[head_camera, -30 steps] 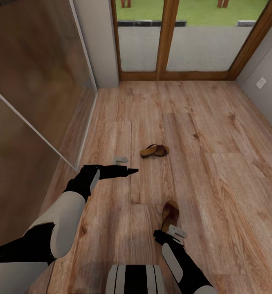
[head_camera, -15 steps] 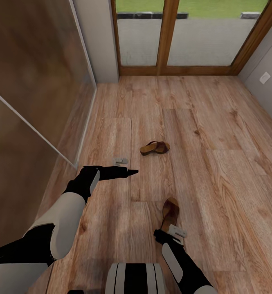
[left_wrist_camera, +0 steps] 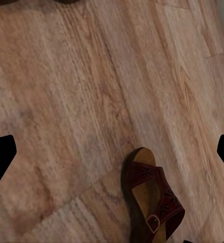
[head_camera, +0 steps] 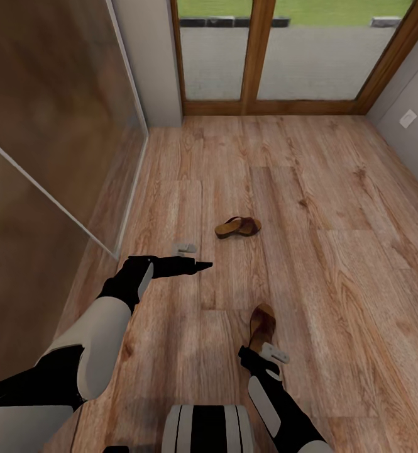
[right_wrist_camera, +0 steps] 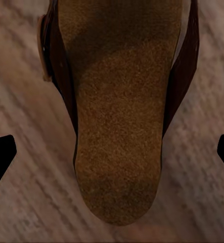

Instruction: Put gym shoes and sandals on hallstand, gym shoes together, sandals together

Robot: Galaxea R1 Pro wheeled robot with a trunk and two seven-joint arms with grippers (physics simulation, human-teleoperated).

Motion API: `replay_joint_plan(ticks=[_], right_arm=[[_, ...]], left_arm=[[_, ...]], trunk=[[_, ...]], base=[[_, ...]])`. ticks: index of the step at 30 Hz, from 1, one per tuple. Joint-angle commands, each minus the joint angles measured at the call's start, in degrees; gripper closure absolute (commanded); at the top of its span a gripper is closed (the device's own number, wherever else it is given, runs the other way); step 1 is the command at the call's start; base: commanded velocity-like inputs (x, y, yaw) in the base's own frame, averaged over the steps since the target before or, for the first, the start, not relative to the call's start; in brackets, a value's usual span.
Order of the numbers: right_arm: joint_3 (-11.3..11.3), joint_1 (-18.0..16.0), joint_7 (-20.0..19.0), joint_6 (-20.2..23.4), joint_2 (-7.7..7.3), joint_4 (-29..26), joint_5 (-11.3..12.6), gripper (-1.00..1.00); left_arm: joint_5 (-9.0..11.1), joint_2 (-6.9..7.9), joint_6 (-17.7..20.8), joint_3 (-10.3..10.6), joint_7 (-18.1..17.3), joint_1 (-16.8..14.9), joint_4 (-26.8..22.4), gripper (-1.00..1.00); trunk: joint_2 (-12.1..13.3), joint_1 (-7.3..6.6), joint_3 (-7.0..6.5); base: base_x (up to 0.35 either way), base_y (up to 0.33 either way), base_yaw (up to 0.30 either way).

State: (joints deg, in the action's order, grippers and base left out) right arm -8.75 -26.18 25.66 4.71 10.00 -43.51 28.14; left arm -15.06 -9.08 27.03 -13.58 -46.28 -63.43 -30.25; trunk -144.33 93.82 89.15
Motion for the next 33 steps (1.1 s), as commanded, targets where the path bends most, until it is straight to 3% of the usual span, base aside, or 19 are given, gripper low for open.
replay_joint_plan(ticks=[1, 4, 11, 24, 33], right_arm=[[-0.09, -0.01, 0.37, 0.20, 0.00, -0.11, 0.11, -1.00], [-0.14, -0.01, 0.36, -0.09, 0.00, -0.09, 0.09, -1.00], [-0.13, -0.01, 0.35, -0.23, 0.00, -0.15, 0.08, -1.00], [-0.12, -0.01, 0.35, -0.31, 0.00, -0.24, 0.11, -1.00], [-0.08, -0.01, 0.35, -0.31, 0.00, -0.26, 0.15, -1.00]], left_arm=[[-0.41, -0.08, 0.48, -0.48, -0.39, -0.03, -0.08, -1.00], [-0.41, -0.12, 0.48, -0.48, -0.39, -0.03, -0.08, -1.00], [-0.39, -0.13, 0.48, -0.48, -0.39, -0.07, -0.08, -1.00], [-0.40, -0.11, 0.48, -0.48, -0.39, -0.03, -0.08, -1.00], [-0.36, -0.15, 0.48, -0.48, -0.39, -0.03, -0.08, -1.00]], trunk=[[-0.02, -0.01, 0.04], [-0.02, -0.01, 0.04], [-0.11, 0.17, 1.69], [-0.11, 0.17, 2.18], [-0.23, 0.40, 4.41]], base=[[0.000, 0.000, 0.000], [0.000, 0.000, 0.000], [0.000, 0.000, 0.017], [0.000, 0.000, 0.058], [0.000, 0.000, 0.033]])
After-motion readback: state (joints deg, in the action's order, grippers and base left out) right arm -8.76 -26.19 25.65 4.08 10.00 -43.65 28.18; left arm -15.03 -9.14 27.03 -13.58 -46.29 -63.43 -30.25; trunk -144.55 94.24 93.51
